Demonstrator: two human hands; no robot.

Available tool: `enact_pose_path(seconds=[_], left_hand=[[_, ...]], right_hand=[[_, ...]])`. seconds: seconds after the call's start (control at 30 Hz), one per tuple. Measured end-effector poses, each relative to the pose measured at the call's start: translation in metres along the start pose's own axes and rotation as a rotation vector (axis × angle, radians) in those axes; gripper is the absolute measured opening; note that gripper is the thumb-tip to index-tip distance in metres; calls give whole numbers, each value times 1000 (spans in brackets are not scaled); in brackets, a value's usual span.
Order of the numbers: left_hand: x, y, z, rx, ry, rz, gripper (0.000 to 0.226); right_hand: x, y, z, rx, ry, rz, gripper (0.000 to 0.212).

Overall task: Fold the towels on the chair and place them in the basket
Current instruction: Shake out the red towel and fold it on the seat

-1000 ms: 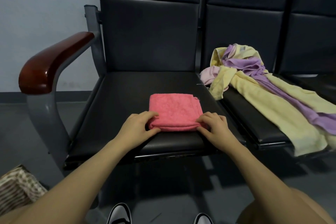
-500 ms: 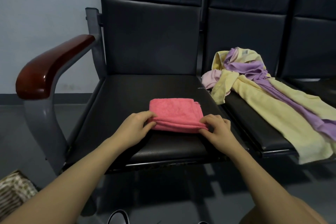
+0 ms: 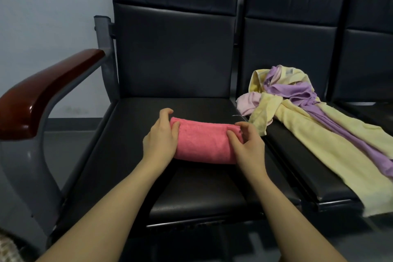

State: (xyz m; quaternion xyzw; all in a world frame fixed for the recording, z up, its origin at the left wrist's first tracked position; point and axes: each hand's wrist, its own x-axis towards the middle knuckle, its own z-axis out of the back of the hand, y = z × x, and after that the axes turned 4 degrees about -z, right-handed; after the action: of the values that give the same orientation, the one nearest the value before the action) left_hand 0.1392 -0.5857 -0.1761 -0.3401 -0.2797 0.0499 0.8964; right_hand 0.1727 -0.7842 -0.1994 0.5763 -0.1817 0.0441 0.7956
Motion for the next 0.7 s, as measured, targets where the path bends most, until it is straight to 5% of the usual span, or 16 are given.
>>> enact_pose_path(seconds=[0.27, 0.37, 0.47, 0.57, 0.7], left_hand=[[27, 15, -26, 237, 1, 139, 29], [32, 16, -32, 328, -137, -347, 31], [26, 6, -39, 486, 83, -678, 44], [15, 7, -43, 623, 371, -503, 74], [15, 19, -40, 558, 521, -325, 49]], right_hand=[[28, -12, -25, -518, 41, -149, 13], [32, -17, -28, -605, 43, -148, 21], [28, -18, -32, -652, 0, 46, 32], [25, -15, -35, -595, 101, 291, 37], [22, -22, -30, -782, 426, 291, 51]])
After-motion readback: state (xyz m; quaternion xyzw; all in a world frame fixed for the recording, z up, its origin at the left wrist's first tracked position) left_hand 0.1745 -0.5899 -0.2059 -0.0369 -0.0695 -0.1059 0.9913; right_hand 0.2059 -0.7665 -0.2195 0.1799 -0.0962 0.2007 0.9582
